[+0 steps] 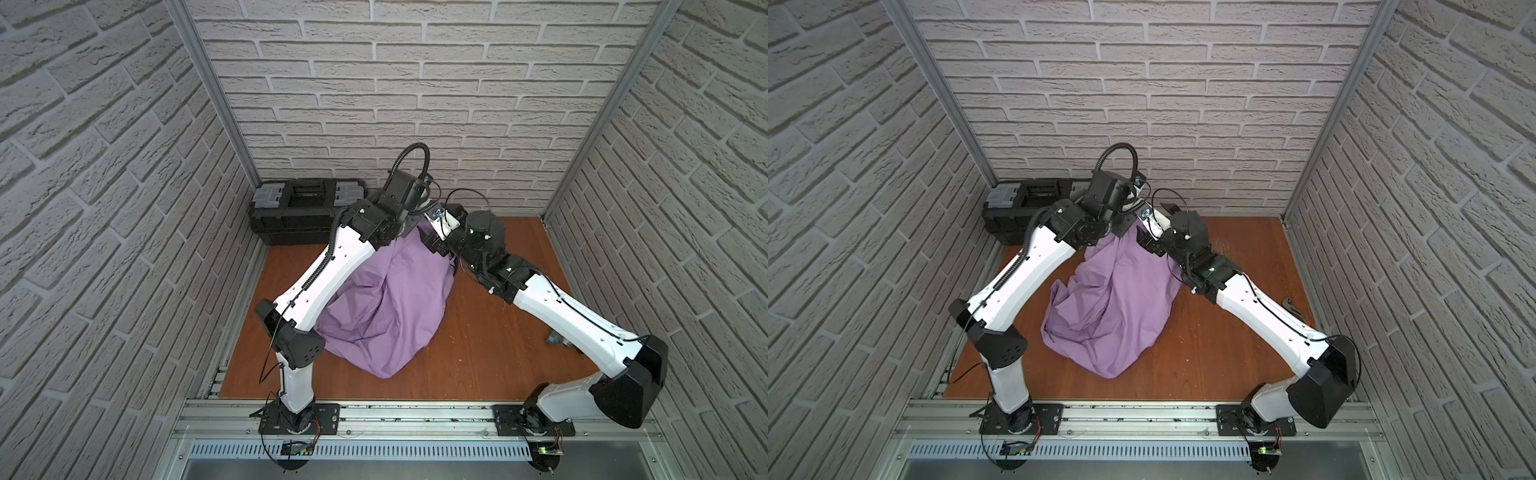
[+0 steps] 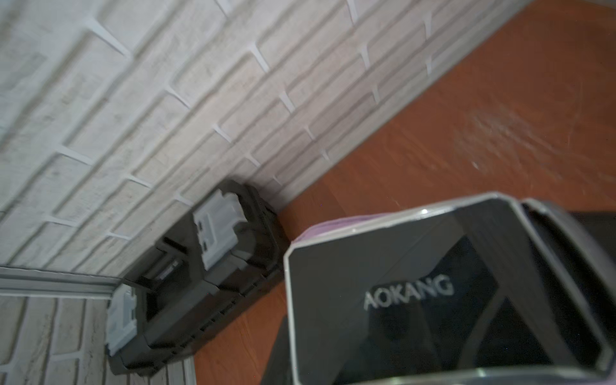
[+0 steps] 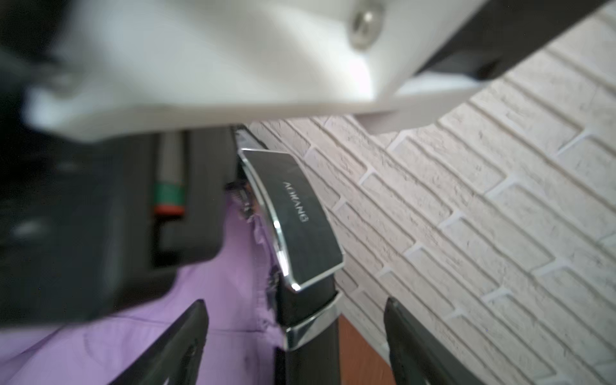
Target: Remove the belt from the trousers
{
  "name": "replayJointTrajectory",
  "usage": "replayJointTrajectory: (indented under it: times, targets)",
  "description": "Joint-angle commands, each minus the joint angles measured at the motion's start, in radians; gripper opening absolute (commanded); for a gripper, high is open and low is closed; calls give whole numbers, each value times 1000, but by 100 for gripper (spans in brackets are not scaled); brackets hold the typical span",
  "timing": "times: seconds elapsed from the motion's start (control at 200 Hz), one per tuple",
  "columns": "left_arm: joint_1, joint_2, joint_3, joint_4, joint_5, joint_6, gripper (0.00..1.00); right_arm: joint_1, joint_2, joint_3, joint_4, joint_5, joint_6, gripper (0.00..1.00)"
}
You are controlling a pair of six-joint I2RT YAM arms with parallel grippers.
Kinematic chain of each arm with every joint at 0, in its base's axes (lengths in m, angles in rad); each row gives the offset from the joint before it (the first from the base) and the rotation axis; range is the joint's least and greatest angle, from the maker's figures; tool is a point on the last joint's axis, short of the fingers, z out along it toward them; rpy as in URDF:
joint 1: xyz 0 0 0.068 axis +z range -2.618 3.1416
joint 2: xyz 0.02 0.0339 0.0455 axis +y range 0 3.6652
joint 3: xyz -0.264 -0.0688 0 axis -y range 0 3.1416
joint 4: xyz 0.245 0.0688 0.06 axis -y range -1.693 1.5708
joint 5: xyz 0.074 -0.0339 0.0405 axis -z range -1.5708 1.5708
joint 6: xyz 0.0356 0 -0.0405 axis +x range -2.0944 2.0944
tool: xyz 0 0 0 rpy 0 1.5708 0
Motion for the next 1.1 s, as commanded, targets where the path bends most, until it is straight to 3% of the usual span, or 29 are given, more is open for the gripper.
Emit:
replayJointTrajectory:
  times: [0.0, 0.035, 0.1, 0.295, 0.365, 0.49, 0.565, 0.62, 0.71, 0.77, 0.91, 0.995, 1.095]
  targets:
    - [19, -132, -128, 77, 81, -149, 0, 14, -1, -103, 221, 121, -40, 53]
    - [27, -158, -185, 98, 109, -178, 0, 17, -4, -137, 249, 112, -43, 43]
    - [45, -209, -290, 143, 173, -220, 0, 26, -9, -178, 249, 64, -65, 37]
    - [79, -343, -540, 285, 317, -261, 0, 67, 24, -227, 185, 19, -150, 39]
    - [87, -368, -591, 312, 375, -267, 0, 78, 43, -227, 198, 31, -169, 30]
    - [93, -384, -649, 325, 462, -251, 0, 110, 71, -206, 229, 67, -211, 4]
    - [93, -403, -680, 341, 475, -231, 0, 127, 74, -193, 236, 85, -215, 3]
    - [93, -432, -729, 382, 479, -199, 13, 127, 62, -182, 216, 62, -179, 3]
    - [98, -528, -867, 518, 457, -150, 57, 123, 34, -130, 91, -4, -84, 3]
    - [99, -620, -990, 644, 458, -88, 73, 122, 15, -110, 36, -28, -30, 3]
    - [119, -869, -1264, 937, 459, 0, 84, 122, -44, -127, 23, -77, 43, 3]
    - [197, -950, -1314, 984, 511, -33, 84, 121, -69, -148, 54, -76, 72, 3]
    - [311, -923, -1308, 1008, 622, -98, 78, 121, -86, -176, 112, -65, 113, 3]
